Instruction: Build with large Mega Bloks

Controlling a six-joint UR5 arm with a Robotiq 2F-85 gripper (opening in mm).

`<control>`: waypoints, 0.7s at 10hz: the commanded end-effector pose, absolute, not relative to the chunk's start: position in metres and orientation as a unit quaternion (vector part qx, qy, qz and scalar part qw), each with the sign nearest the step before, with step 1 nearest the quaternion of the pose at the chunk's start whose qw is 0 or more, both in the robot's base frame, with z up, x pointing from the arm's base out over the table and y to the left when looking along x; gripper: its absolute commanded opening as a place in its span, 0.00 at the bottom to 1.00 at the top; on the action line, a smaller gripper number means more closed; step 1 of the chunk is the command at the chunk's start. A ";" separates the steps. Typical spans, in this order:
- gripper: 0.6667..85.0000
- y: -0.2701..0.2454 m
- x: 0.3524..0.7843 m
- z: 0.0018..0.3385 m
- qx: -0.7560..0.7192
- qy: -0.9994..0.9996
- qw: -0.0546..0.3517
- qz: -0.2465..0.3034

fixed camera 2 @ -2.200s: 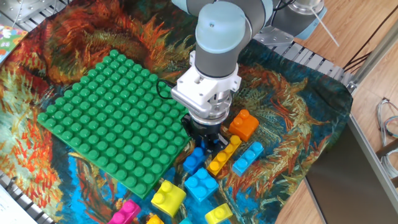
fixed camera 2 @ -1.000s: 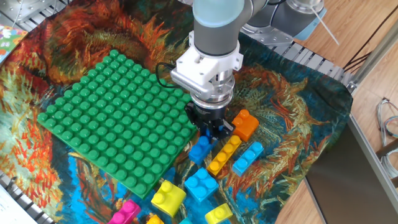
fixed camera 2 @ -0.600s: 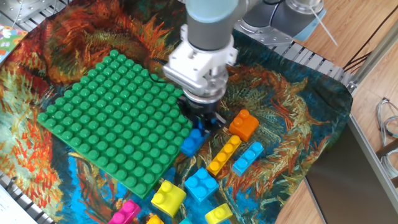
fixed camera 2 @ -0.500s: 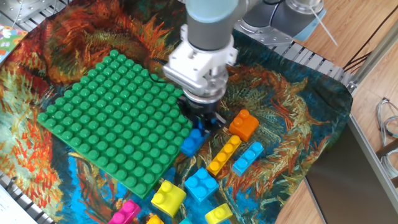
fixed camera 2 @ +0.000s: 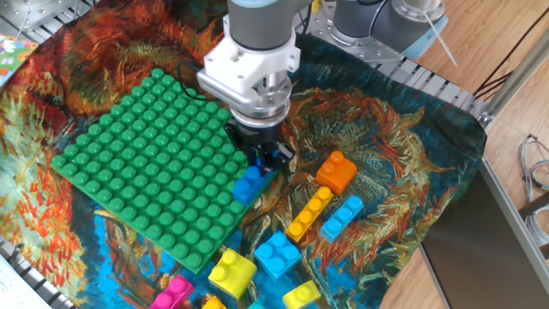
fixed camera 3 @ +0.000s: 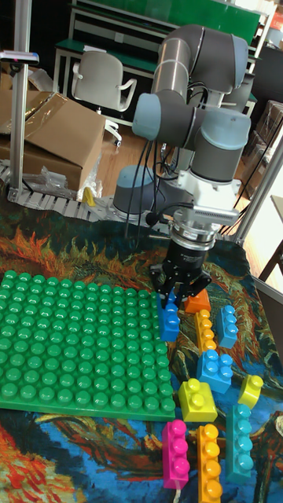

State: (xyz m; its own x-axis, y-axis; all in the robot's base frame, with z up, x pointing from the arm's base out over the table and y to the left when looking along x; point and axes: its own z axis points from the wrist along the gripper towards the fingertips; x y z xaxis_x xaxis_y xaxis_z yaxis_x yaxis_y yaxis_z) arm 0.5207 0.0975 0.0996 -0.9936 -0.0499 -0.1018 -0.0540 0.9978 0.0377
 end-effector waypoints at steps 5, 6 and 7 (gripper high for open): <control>0.01 0.046 0.537 0.099 -0.045 0.998 0.052 0.010; 0.01 0.042 0.542 0.099 -0.019 0.998 0.062 0.003; 0.01 0.036 0.547 0.100 -0.004 0.997 0.072 -0.008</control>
State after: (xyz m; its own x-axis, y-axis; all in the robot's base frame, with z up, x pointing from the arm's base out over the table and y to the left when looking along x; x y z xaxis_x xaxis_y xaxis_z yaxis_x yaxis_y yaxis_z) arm 0.5390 0.0459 0.0987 -0.9908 -0.0707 -0.1151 -0.0706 0.9975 -0.0052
